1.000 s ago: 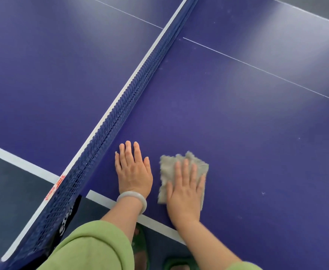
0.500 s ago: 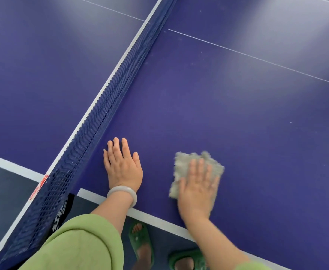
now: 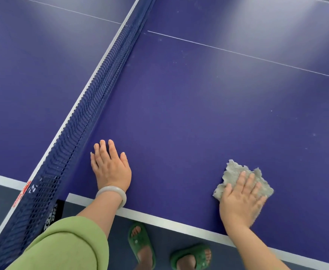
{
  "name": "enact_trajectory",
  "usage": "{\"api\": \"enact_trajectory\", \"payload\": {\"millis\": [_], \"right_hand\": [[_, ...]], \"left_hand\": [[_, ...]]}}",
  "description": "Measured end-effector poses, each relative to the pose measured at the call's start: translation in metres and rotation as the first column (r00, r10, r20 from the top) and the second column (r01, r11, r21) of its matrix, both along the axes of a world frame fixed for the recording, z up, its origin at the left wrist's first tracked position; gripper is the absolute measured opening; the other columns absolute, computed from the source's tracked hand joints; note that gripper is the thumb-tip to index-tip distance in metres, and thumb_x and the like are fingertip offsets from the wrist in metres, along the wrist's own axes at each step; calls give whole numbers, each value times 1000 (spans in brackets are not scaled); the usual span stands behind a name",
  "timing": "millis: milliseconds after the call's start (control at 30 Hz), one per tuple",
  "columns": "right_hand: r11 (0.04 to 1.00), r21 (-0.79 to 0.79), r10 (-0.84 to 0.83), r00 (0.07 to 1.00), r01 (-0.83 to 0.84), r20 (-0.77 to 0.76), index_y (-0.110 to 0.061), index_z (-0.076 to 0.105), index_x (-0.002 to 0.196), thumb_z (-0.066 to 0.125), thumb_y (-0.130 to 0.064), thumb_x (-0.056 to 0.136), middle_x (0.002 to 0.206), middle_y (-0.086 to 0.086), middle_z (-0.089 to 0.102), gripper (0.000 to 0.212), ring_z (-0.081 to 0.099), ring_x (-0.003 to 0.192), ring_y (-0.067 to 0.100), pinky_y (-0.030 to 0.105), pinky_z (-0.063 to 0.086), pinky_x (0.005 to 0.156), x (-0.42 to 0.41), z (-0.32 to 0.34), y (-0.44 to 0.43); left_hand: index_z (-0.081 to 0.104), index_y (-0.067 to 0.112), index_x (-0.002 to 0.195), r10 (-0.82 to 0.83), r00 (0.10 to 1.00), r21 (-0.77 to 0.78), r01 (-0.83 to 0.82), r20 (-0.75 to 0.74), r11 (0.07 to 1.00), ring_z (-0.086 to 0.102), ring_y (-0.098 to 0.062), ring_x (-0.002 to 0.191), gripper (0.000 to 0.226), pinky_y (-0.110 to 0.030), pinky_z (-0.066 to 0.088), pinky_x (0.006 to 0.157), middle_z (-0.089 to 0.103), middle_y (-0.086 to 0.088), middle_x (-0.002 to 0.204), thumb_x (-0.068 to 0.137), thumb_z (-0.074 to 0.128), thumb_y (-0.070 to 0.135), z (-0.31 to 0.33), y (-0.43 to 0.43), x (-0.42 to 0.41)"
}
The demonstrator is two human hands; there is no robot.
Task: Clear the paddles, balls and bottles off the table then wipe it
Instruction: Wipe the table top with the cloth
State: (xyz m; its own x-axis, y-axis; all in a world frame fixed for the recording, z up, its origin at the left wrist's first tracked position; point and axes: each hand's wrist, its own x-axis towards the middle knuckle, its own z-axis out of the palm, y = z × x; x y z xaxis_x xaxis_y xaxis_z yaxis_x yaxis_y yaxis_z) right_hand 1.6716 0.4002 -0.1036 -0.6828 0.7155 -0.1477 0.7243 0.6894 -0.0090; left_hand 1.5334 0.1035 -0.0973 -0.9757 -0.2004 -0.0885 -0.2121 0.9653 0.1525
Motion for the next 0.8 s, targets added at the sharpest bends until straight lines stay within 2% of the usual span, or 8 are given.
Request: {"api": "enact_trajectory", "payload": {"millis": [133,267,333,500,567,700,733,800], "right_hand": [[954,11,300,952,-300,-50,-14,23,154,21,-42,93,161,11,20,67,18,148,34,57,9,119,-10,-3,-61],[847,47,532,845,-530,-60,-21,21,155,23,-44,97,163,3,15,63,11,150,25,51,13,119,18,0,-38],[868,76,495,868,-492,-42,-22,21,155,23,-45,96,163,1,16,63,12,150,24,52,14,118,33,-4,-6],[990,39,139,989,-137,-50,-22,12,154,14,-49,95,163,4,15,65,14,149,28,55,14,118,29,-1,21],[972,29,236,969,-235,-69,-24,14,155,19,-52,95,163,4,14,66,13,150,30,55,11,119,27,4,8],[743,28,669,742,-668,-36,-31,16,155,29,-53,97,163,-2,12,63,11,151,25,50,15,116,58,10,28],[731,40,682,731,-681,-25,-31,17,155,27,-53,97,163,-3,13,63,12,150,24,50,18,115,64,9,47],[829,76,555,832,-553,5,-29,22,155,19,-54,98,162,-1,17,62,17,149,25,51,20,115,73,4,90]], "left_hand": [[21,9,153,-10,1000,10,10,-2,1000,11,-32,150,59,-48,10,122,20,-16,160,102,33,35,-1,0,1],[20,8,154,-7,999,47,5,36,999,5,-32,150,61,-49,7,122,15,-17,161,102,36,35,2,-2,-3],[18,7,154,-25,997,88,19,70,996,1,-33,151,65,-49,4,122,8,-17,162,101,40,36,9,5,-4],[20,10,154,-247,969,181,244,-7,953,0,-29,151,61,-42,2,122,8,-13,163,102,37,37,27,80,25],[15,12,155,-271,962,232,256,32,938,-3,-28,151,61,-42,1,123,4,-12,163,103,32,40,28,120,37],[7,11,156,-271,959,209,250,80,946,-9,-34,150,71,-47,-4,122,-3,-17,163,101,28,50,16,172,52],[5,9,156,-257,963,186,238,87,953,-9,-35,150,74,-49,-4,122,-5,-18,163,100,28,52,12,177,55],[3,7,156,-242,966,111,232,86,966,-7,-37,150,75,-53,-1,121,-4,-20,162,100,25,53,4,181,59]]}}
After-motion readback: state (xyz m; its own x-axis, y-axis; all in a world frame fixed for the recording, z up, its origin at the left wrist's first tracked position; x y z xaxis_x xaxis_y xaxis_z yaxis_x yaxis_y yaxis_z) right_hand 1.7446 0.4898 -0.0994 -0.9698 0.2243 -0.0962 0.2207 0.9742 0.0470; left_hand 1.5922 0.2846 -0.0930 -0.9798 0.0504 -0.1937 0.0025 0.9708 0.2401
